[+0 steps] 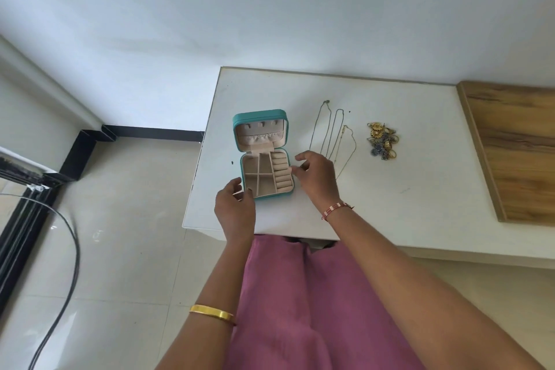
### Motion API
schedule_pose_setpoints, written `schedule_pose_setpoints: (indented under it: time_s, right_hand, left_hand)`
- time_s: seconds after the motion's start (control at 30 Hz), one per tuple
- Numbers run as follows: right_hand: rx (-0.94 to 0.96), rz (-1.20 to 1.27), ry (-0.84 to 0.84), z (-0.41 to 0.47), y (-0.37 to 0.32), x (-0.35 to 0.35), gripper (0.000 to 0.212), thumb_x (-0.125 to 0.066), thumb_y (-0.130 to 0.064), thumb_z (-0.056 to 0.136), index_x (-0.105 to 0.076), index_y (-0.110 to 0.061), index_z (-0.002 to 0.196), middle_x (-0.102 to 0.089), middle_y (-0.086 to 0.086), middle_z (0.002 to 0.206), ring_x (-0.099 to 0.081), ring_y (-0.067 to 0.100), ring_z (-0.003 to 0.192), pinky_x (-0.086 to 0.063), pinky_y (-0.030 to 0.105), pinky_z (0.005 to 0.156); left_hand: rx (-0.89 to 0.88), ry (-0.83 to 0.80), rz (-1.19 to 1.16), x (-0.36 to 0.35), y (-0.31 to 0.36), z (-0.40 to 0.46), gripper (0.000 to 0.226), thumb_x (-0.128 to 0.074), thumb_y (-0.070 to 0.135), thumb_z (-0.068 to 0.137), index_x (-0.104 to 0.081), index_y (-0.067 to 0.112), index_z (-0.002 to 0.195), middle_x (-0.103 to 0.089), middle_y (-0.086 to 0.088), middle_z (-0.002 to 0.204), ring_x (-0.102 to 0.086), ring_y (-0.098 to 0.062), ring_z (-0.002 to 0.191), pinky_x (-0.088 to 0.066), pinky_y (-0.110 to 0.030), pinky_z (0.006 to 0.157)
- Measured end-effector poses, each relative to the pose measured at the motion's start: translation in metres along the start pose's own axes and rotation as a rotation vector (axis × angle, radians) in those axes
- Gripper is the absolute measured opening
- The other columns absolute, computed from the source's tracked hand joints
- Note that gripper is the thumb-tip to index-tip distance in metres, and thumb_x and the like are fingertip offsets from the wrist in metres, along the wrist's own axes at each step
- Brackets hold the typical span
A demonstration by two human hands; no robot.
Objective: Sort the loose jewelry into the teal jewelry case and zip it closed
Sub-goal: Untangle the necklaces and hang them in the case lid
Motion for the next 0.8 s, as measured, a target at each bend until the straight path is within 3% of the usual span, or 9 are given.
schedule_pose_setpoints:
  time_s: [0.13, 0.23, 0.37, 0.5, 0.67, 0.8]
  right_hand:
    - [-0.001, 0.039, 0.138, -0.012, 0.015, 0.035, 0.018, -0.064, -0.008, 0.084, -0.067, 0.000, 0.100, -0.068, 0.013, 0.084, -0.061, 0.020, 0.069, -0.047, 0.015, 0.065]
    - [-0.056, 0.017, 0.209, -0.028, 0.042, 0.051, 0.015, -0.066, -0.005, 0.082, -0.068, -0.001, 0.096, -0.070, 0.016, 0.089, -0.063, 0.023, 0.077, -0.048, 0.025, 0.074]
    - [-0.119, -0.078, 0.160, -0.039, 0.070, 0.051, 0.024, -0.068, -0.007, 0.080, -0.068, -0.003, 0.104, -0.067, 0.018, 0.091, -0.056, 0.019, 0.074, -0.041, 0.022, 0.073]
    - [-0.060, -0.204, 0.082, -0.037, 0.067, 0.043, 0.031, -0.063, -0.007, 0.084, -0.064, -0.005, 0.115, -0.062, 0.018, 0.107, -0.060, 0.031, 0.098, -0.043, 0.028, 0.084]
    - [0.069, -0.410, 0.056, -0.033, 0.053, 0.038, 0.016, -0.052, -0.005, 0.089, -0.064, 0.003, 0.097, -0.059, 0.020, 0.101, -0.058, 0.033, 0.091, -0.044, 0.031, 0.071]
    - [-0.009, -0.317, 0.061, -0.027, 0.057, 0.038, 0.010, -0.052, 0.001, 0.082, -0.061, 0.002, 0.086, -0.061, 0.019, 0.093, -0.058, 0.032, 0.086, -0.040, 0.029, 0.065]
  left_hand:
    - [-0.037, 0.102, -0.057, 0.010, 0.011, -0.009, 0.030, -0.052, 0.010, 0.089, -0.059, 0.010, 0.118, -0.059, -0.006, 0.115, -0.057, -0.014, 0.088, -0.034, -0.010, 0.073]
    - [-0.090, 0.114, -0.109, 0.006, 0.027, -0.023, 0.025, -0.051, 0.008, 0.089, -0.061, 0.011, 0.112, -0.057, -0.002, 0.105, -0.055, -0.013, 0.082, -0.035, -0.009, 0.070]
    - [-0.115, -0.038, -0.109, -0.024, 0.038, -0.048, 0.018, -0.051, 0.005, 0.087, -0.064, 0.009, 0.098, -0.061, -0.003, 0.086, -0.052, -0.015, 0.072, -0.034, -0.012, 0.061]
    - [-0.093, -0.209, -0.146, -0.052, 0.037, -0.071, 0.020, -0.050, 0.004, 0.086, -0.062, 0.019, 0.090, -0.063, -0.007, 0.078, -0.058, -0.020, 0.073, -0.040, -0.020, 0.063]
    - [-0.086, -0.281, -0.091, -0.068, 0.031, -0.082, 0.020, -0.049, 0.004, 0.086, -0.064, 0.015, 0.094, -0.059, -0.008, 0.072, -0.054, -0.017, 0.067, -0.038, -0.007, 0.056]
    - [-0.048, -0.312, -0.052, -0.075, 0.023, -0.083, 0.021, -0.050, 0.005, 0.085, -0.066, 0.013, 0.095, -0.060, -0.002, 0.067, -0.055, -0.016, 0.065, -0.046, -0.023, 0.069]
Point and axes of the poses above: each hand's wrist, its own z-axis towards the middle knuckle, its own x-axis out of the back of the hand, y = z × x, the point moved 8 cm from there along z, towards the middle knuckle
